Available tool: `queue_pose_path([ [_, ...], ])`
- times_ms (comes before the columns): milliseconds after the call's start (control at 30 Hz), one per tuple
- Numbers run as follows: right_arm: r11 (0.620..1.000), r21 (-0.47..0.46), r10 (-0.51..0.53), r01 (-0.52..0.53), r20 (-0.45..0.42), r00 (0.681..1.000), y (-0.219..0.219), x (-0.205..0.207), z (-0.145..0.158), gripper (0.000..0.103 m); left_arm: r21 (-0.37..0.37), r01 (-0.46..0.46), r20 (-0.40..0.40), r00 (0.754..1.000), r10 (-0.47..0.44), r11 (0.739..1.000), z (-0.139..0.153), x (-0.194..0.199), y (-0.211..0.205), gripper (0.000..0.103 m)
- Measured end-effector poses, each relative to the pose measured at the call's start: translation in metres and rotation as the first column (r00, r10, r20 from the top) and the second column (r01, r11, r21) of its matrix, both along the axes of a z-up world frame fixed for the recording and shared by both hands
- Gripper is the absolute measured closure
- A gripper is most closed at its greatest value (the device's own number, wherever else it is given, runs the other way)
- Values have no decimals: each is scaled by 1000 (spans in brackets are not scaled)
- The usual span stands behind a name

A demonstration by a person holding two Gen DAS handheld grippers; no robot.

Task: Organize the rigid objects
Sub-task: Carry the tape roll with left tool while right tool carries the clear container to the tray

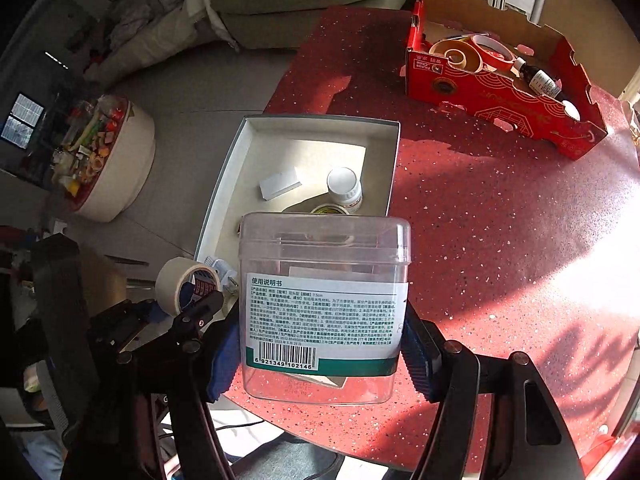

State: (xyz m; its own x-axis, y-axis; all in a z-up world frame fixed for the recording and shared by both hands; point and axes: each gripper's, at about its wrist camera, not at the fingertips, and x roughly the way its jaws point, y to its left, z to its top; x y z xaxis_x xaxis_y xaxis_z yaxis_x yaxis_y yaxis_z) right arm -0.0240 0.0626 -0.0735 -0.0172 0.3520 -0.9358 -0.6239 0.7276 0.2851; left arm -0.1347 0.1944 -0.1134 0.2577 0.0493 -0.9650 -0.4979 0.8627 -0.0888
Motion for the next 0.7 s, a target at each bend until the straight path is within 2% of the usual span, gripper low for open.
queue_pose_path([
  [333,998,-4,58,-58,19,998,27,9,-1,33,-2,-4,-11,1000,4,1000,-10,12,11,71],
  [700,998,-2,63,-63,3,998,50,26,-11,33,-30,-2,-39,999,1,1000,-22,22,14,71],
])
